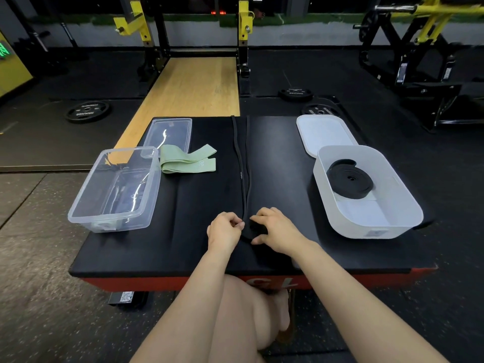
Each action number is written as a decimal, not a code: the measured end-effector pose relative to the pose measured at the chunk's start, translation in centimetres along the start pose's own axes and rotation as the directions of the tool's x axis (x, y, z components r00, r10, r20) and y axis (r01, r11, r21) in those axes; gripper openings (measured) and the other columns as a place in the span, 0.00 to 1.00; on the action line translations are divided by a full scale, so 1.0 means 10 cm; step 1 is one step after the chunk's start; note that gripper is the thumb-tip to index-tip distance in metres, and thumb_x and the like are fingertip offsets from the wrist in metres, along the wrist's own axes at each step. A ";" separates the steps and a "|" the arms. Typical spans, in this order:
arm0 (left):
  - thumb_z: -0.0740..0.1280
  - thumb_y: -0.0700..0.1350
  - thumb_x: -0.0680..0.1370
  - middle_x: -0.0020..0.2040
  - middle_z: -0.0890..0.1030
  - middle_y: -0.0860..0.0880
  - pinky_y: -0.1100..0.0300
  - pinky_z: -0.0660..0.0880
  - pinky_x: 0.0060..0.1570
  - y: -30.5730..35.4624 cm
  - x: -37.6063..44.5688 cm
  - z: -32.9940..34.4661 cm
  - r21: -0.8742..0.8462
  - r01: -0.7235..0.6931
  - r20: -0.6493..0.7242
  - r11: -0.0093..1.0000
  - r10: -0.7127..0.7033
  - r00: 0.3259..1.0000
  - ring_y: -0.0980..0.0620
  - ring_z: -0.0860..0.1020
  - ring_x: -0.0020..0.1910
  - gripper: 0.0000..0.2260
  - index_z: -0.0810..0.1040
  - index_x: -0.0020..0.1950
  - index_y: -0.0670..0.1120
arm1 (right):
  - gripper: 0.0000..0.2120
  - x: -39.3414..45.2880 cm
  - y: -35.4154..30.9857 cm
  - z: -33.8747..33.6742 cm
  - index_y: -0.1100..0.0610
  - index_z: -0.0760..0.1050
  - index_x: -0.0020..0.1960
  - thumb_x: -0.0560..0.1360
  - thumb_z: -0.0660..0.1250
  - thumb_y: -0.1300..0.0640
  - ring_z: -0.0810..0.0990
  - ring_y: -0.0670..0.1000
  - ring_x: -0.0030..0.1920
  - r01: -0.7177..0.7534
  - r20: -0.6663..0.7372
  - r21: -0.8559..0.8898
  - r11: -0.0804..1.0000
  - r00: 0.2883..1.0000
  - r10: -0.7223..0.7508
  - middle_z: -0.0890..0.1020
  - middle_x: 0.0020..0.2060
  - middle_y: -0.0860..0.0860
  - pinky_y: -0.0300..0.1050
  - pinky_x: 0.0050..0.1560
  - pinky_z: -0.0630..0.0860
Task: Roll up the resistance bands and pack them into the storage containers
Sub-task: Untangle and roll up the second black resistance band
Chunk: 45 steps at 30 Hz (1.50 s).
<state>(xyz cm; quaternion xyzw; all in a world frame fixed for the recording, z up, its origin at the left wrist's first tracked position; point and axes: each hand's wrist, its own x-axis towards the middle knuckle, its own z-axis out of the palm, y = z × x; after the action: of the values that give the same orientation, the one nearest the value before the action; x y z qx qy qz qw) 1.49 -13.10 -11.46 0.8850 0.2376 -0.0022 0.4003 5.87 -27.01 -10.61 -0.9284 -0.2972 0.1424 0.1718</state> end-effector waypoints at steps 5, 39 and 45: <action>0.69 0.46 0.75 0.43 0.75 0.53 0.50 0.71 0.59 -0.01 0.01 0.00 0.014 0.003 0.022 1.000 -0.003 1.000 0.50 0.76 0.48 0.05 0.76 0.40 0.48 | 0.31 0.08 0.05 -0.13 0.54 0.68 0.71 0.71 0.73 0.51 0.66 0.51 0.62 0.065 0.103 -0.011 0.998 0.993 -0.064 0.72 0.63 0.48 0.40 0.63 0.64; 0.67 0.47 0.76 0.41 0.72 0.56 0.53 0.70 0.58 -0.02 0.05 0.07 -0.005 -0.047 -0.021 0.999 0.047 0.999 0.55 0.72 0.43 0.04 0.79 0.45 0.46 | 0.31 -0.02 -0.05 0.05 0.59 0.68 0.68 0.70 0.72 0.46 0.66 0.50 0.59 -0.053 -0.075 0.068 0.996 0.996 0.058 0.70 0.58 0.50 0.41 0.60 0.66; 0.68 0.47 0.76 0.43 0.76 0.52 0.51 0.72 0.56 -0.01 0.08 0.06 -0.010 0.004 -0.011 1.000 -0.004 1.000 0.50 0.76 0.46 0.07 0.76 0.40 0.47 | 0.33 0.04 0.01 -0.03 0.57 0.67 0.70 0.70 0.73 0.48 0.65 0.50 0.60 -0.001 0.020 0.052 0.999 1.000 0.000 0.70 0.58 0.49 0.39 0.60 0.64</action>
<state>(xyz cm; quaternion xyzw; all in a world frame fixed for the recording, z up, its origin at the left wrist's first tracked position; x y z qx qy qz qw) 2.26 -13.16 -12.13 0.8825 0.2416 0.0030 0.4035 6.37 -26.93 -10.45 -0.9221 -0.2951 0.1594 0.1928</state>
